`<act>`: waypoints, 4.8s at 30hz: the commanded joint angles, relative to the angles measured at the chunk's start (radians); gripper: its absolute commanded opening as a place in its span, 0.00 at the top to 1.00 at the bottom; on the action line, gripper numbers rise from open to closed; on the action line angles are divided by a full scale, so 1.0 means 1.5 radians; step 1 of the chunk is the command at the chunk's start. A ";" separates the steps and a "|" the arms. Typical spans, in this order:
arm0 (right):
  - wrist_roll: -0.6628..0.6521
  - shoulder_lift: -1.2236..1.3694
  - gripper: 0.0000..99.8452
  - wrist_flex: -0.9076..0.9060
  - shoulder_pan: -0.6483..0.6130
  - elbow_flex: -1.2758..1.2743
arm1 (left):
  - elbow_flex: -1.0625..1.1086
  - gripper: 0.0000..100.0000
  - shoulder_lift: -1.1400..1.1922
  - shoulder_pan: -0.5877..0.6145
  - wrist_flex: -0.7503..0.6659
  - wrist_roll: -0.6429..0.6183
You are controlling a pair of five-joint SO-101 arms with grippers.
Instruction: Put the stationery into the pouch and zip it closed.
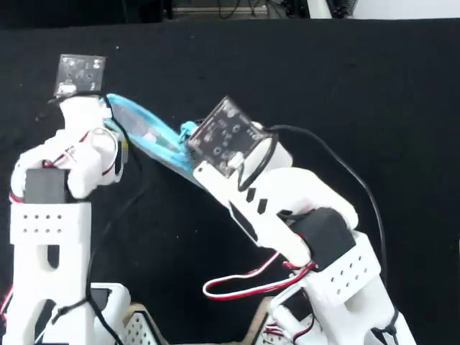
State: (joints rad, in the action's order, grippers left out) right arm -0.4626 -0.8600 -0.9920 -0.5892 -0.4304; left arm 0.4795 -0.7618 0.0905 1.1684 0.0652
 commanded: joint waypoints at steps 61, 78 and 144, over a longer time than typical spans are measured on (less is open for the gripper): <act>-0.062 -0.002 0.99 0.199 -0.053 -0.104 | 0.246 0.76 -0.355 -0.035 -0.083 -0.005; -0.060 0.003 0.99 0.203 -0.056 -0.106 | 0.122 0.76 -0.356 -0.039 0.077 -0.007; 0.010 -0.228 0.88 0.202 -0.109 -0.320 | 0.326 0.97 -0.567 -0.155 0.000 0.199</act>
State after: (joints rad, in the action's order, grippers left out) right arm -0.4534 -1.1899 -0.7449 -0.7396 -0.9291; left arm 0.9613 -1.6072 -0.1366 1.1653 0.3629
